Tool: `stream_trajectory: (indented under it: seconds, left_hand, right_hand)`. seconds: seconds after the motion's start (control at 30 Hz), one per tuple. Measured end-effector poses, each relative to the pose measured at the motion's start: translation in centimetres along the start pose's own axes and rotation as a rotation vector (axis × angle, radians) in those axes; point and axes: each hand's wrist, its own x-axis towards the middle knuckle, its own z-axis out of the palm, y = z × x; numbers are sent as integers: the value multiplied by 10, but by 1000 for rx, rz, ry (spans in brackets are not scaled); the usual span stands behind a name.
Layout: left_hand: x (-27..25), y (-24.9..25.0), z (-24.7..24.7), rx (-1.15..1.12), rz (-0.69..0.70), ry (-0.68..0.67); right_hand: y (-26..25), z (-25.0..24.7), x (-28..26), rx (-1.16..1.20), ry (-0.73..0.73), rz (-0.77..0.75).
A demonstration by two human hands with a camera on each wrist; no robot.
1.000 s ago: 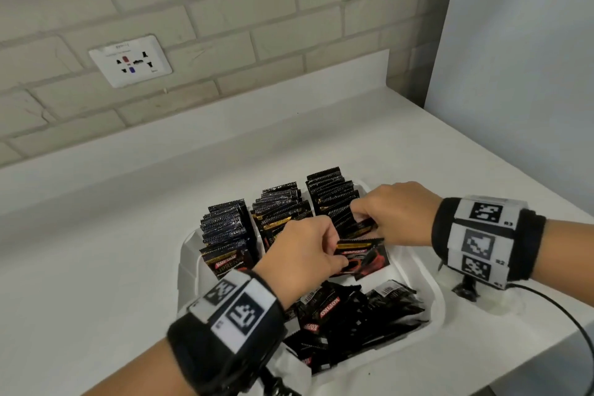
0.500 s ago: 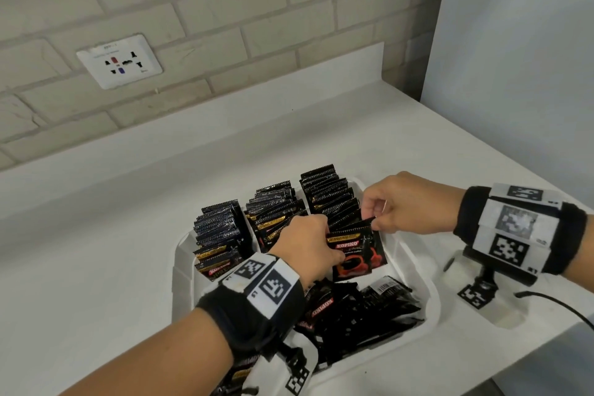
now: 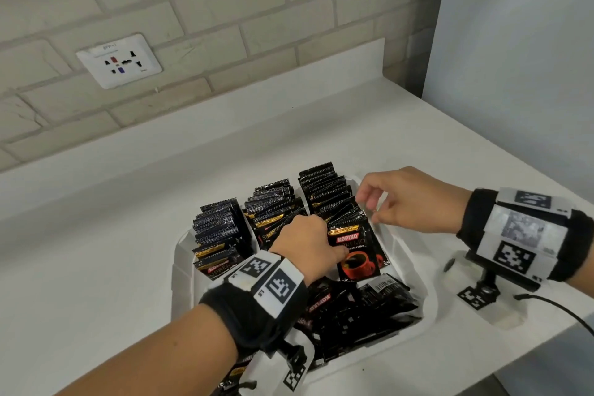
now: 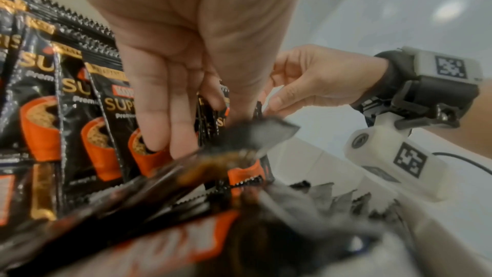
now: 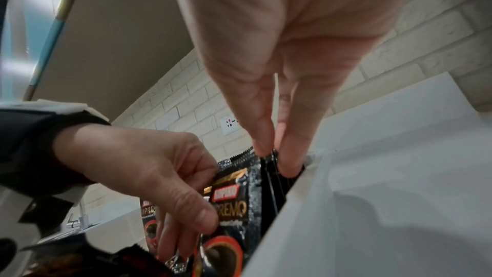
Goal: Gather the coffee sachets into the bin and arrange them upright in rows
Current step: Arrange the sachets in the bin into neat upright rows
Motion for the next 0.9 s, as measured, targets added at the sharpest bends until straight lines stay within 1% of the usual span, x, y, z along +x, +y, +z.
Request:
stream_trajectory:
  seconds: [0.1, 0.37, 0.53, 0.77, 0.9]
  left_hand:
    - [1, -2, -1, 16, 4, 3]
    - [4, -4, -1, 37, -22, 11]
    - [5, -8, -2, 9, -30, 10]
    - [4, -11, -1, -158, -31, -27]
    - [2, -11, 0, -289, -32, -54]
  right_hand:
    - [-2, -2, -3, -28, 34, -28]
    - [-5, 8, 4, -160, -73, -3]
    - [-2, 10, 9, -159, -56, 6]
    - [5, 16, 10, -137, -52, 68]
    - [9, 16, 8, -64, -38, 86]
